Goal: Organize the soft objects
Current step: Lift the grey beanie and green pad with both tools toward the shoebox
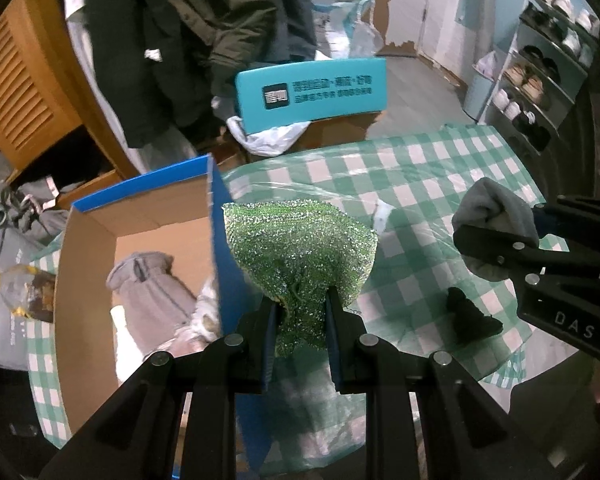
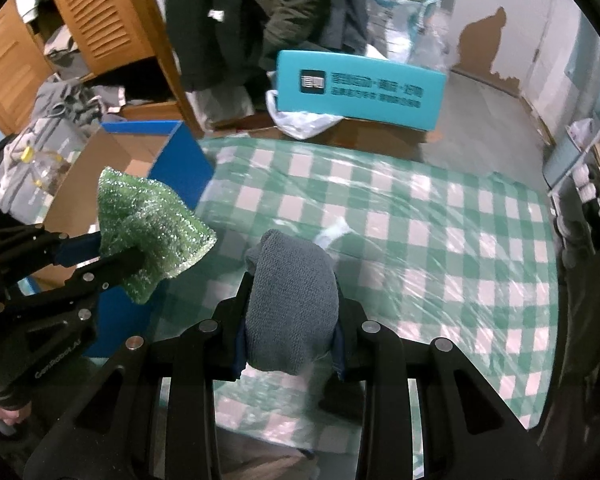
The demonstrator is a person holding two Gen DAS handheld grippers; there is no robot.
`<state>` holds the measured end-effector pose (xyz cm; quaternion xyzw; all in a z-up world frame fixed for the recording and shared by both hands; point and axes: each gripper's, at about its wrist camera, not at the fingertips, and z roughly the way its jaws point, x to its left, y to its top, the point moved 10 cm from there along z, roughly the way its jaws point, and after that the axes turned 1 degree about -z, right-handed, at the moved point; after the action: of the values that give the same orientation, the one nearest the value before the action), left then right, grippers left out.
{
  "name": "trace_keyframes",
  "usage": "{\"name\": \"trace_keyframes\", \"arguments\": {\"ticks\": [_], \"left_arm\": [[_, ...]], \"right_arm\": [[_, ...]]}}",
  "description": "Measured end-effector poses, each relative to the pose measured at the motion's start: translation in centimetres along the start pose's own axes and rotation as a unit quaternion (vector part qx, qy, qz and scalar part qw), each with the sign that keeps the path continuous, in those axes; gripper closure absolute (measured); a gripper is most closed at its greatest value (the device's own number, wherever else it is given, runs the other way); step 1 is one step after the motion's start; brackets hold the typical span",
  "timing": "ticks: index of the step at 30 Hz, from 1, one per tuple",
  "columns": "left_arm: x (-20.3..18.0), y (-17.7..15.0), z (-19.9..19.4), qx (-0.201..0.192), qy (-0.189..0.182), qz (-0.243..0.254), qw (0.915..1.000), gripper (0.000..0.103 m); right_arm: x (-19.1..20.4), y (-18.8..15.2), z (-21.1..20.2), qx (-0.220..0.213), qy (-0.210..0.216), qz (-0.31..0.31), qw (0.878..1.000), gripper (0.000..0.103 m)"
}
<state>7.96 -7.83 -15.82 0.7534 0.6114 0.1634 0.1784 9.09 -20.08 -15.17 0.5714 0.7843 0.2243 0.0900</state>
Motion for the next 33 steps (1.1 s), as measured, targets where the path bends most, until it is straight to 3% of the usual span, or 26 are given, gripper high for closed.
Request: {"name": "trace_keyframes", "arguments": {"ticks": [33], "left_arm": [[14.4,-4.1,-2.3,-0.008,0.032,-0.12,0.9922,0.081]], "right_arm": [[15.0,5.1,3.3,0.011,0.067,-0.085,0.994,0.072]]}}
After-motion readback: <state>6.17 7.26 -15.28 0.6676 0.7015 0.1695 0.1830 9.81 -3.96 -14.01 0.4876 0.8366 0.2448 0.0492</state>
